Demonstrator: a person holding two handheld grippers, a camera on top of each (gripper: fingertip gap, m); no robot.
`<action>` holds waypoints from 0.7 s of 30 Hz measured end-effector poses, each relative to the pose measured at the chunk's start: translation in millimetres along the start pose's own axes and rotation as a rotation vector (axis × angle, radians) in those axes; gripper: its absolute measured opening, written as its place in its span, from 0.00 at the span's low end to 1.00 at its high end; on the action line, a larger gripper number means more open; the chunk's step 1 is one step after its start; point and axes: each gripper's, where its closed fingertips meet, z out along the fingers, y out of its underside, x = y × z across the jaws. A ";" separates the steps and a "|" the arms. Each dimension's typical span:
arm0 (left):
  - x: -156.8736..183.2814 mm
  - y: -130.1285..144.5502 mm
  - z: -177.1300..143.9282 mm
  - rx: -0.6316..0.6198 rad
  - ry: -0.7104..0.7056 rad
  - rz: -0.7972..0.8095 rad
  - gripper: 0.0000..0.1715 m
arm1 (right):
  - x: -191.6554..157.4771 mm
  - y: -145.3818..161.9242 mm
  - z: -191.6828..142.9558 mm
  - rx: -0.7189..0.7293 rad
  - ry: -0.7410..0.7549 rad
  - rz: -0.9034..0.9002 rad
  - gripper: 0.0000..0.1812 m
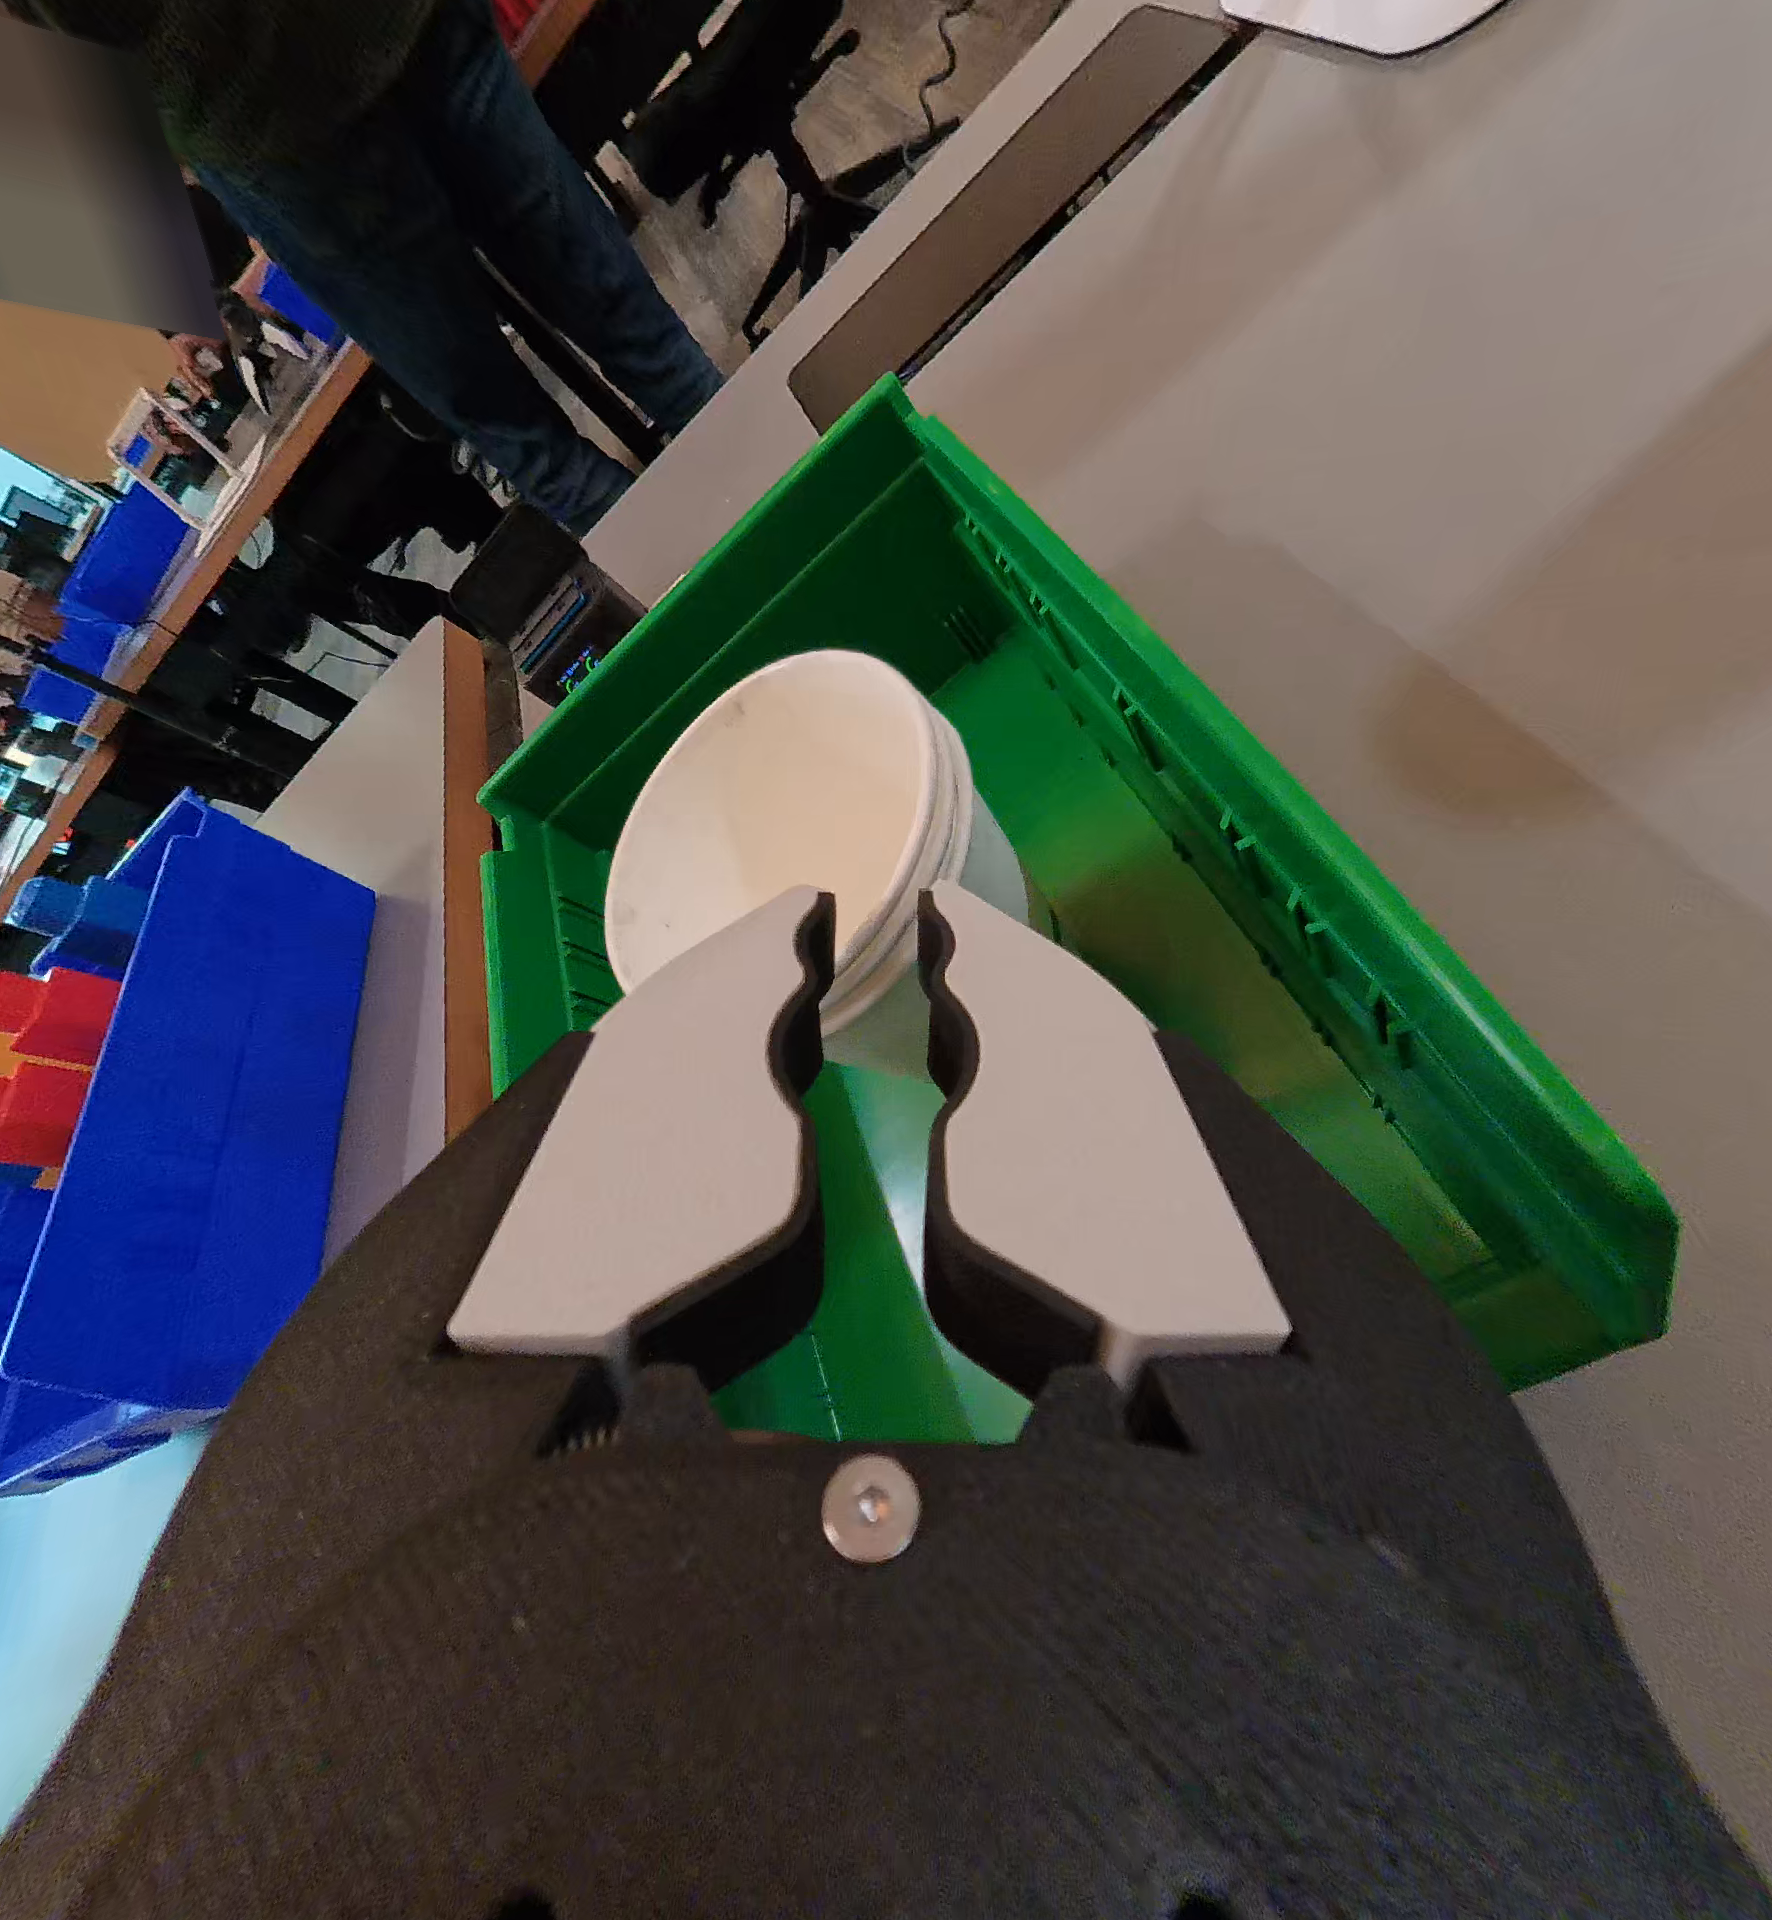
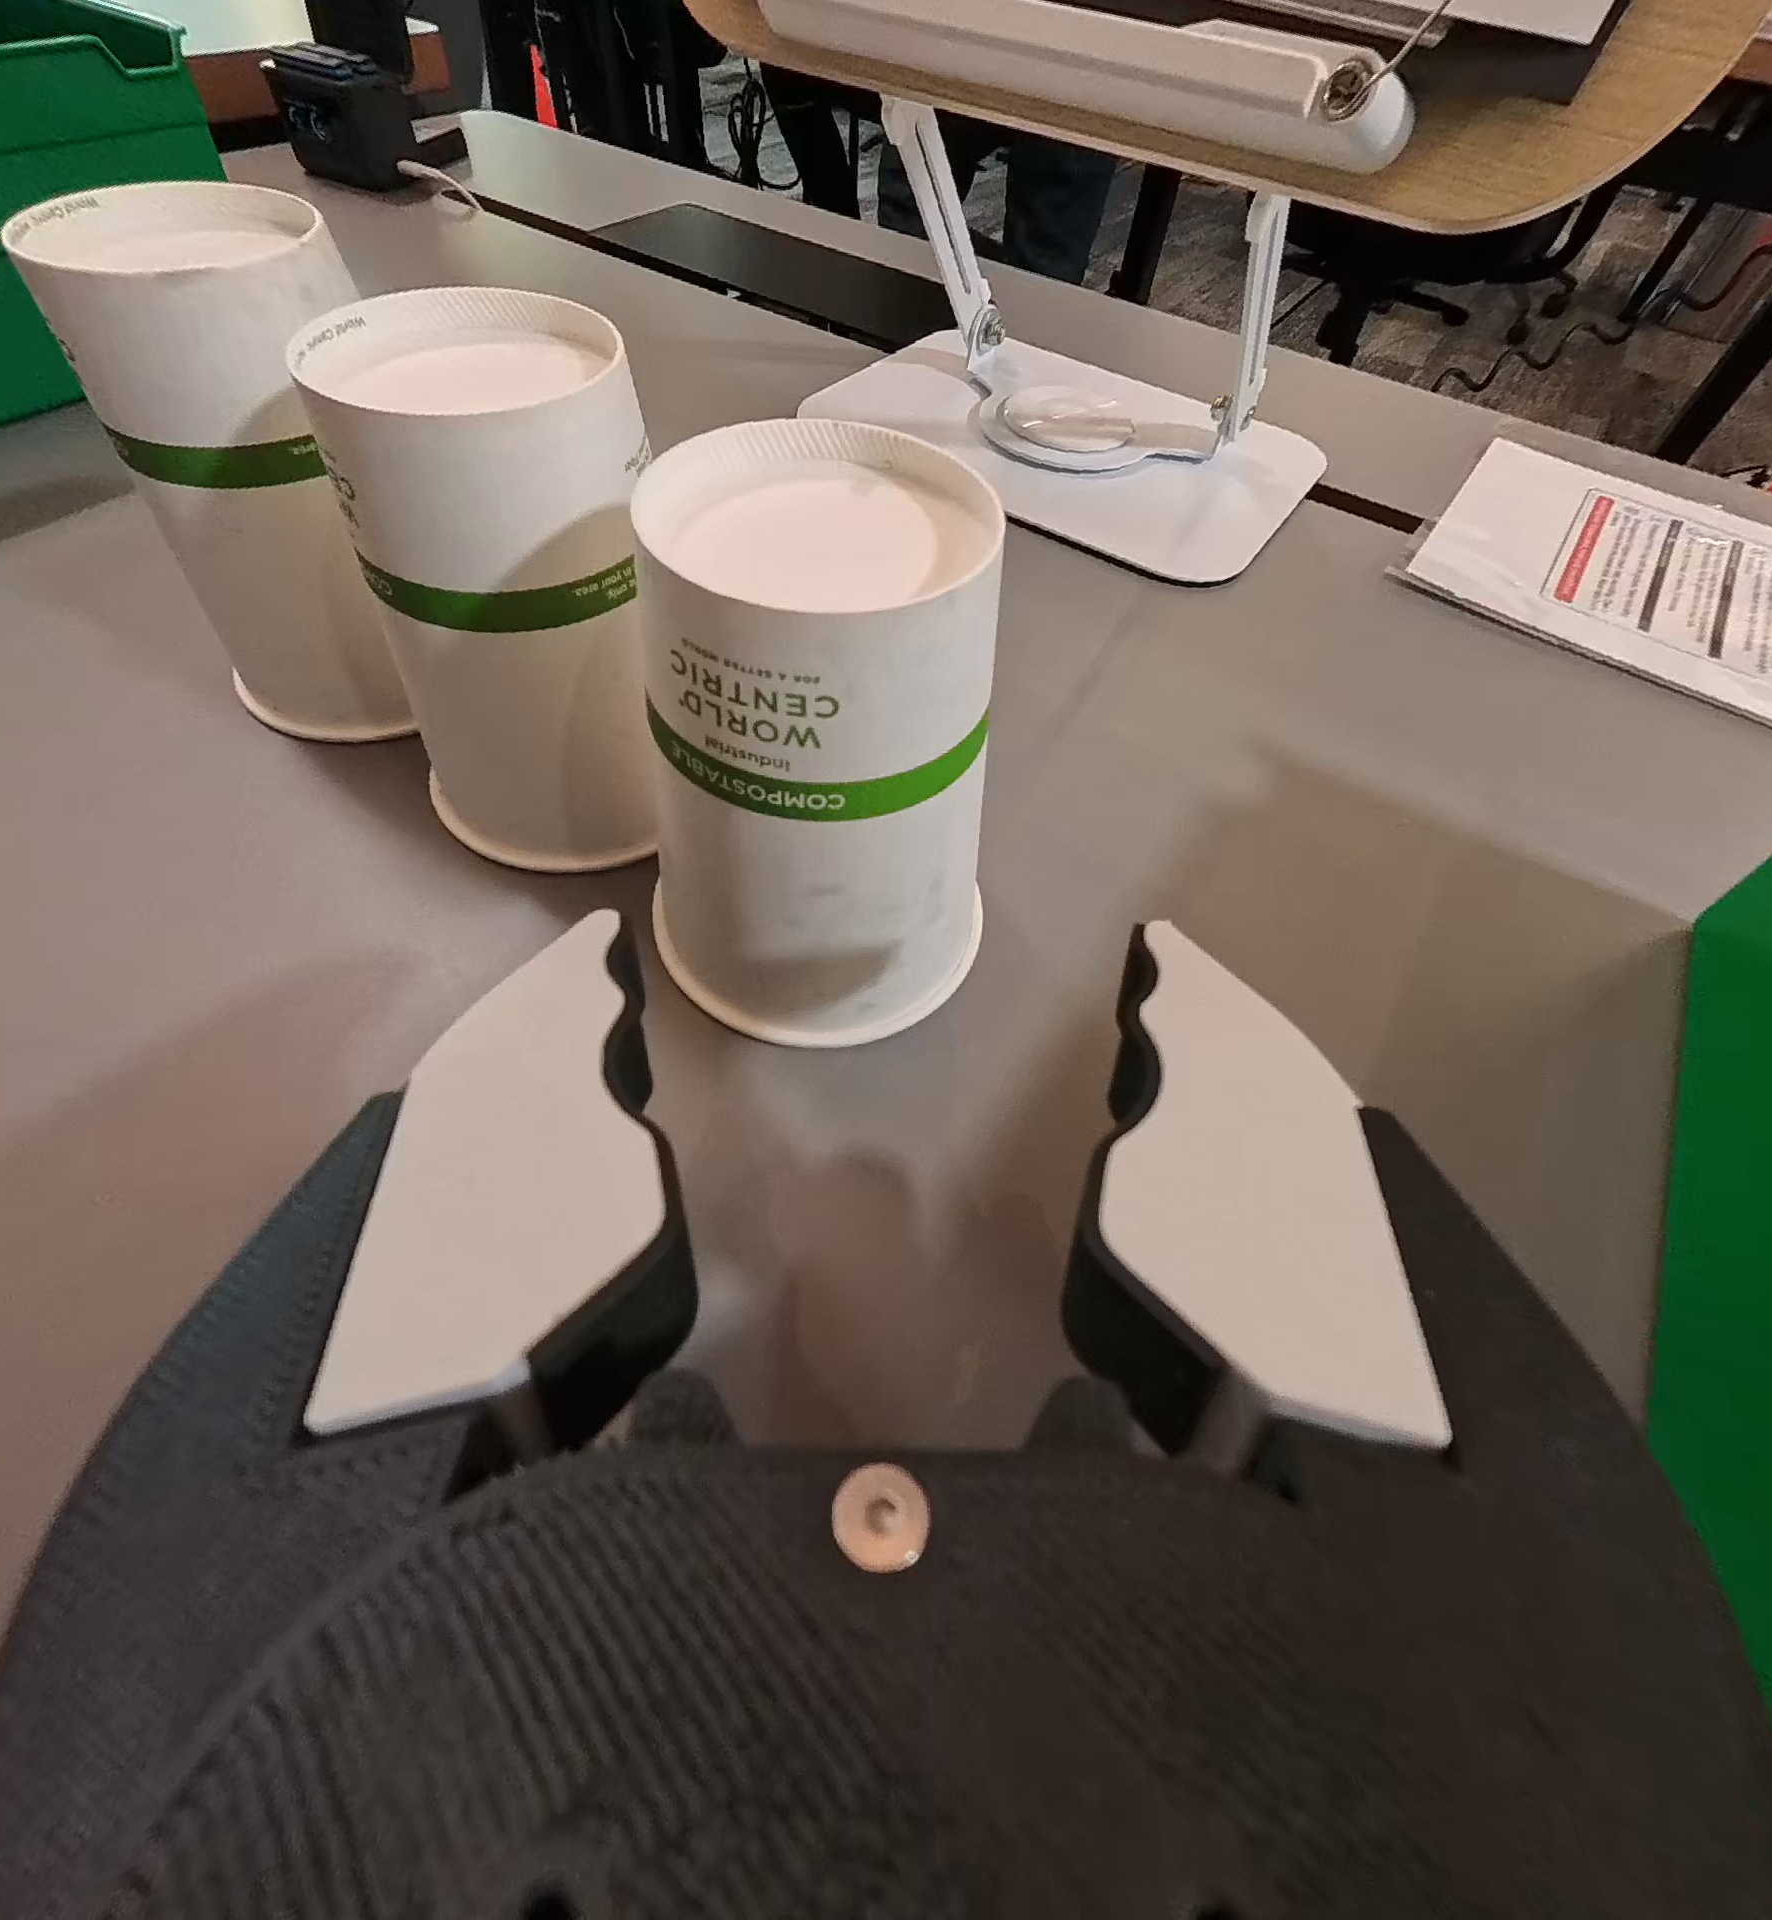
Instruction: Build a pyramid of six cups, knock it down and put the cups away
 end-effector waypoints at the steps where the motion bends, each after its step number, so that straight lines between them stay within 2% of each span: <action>1: 0.8 0.3 1.0 -0.005 0.000 0.002 0.10 | 0.1 0.0 0.0 0.000 0.000 0.001 0.49; 10: -0.8 5.0 0.9 -0.040 0.001 -0.029 0.08 | -0.2 0.1 0.0 -0.001 0.002 -0.004 0.49; 21: -6.7 4.4 -3.4 -0.024 -0.008 -0.063 0.02 | 1.0 0.3 0.3 -0.004 0.006 0.003 0.49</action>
